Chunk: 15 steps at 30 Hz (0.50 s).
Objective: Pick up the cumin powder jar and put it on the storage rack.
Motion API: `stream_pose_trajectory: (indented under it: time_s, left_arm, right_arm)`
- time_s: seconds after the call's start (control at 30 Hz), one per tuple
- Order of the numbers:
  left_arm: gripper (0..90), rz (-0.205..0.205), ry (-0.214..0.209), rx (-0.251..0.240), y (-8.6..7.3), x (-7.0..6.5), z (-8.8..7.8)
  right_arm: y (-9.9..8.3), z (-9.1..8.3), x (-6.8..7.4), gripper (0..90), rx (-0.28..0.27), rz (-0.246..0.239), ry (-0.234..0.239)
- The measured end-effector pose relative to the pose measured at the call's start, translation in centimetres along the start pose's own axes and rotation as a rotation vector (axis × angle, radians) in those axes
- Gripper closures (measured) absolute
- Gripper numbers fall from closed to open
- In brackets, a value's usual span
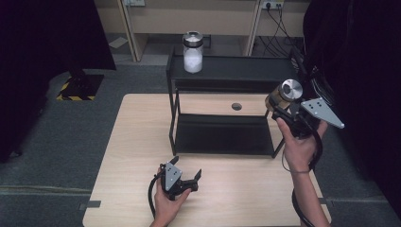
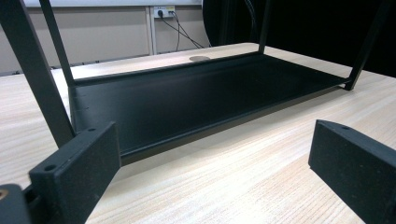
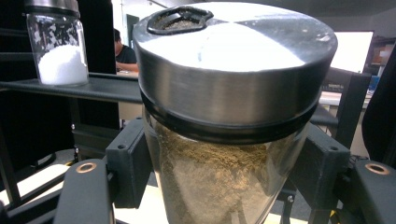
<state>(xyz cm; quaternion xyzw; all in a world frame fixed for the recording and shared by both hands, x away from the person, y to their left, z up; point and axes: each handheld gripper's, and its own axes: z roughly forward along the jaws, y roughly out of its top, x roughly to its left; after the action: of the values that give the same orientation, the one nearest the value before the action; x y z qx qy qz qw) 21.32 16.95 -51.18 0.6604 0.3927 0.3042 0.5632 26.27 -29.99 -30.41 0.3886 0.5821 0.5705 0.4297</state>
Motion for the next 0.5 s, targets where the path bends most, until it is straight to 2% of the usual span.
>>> stream_pose_trajectory:
  time_s: [0.5]
  left_arm:
    - [1.5, 0.007, 0.001, -0.001, 0.0, -0.1, 0.0]
  right_arm:
    - [1.6, 0.6, 0.0, 31.2, -0.024, -0.013, -0.007]
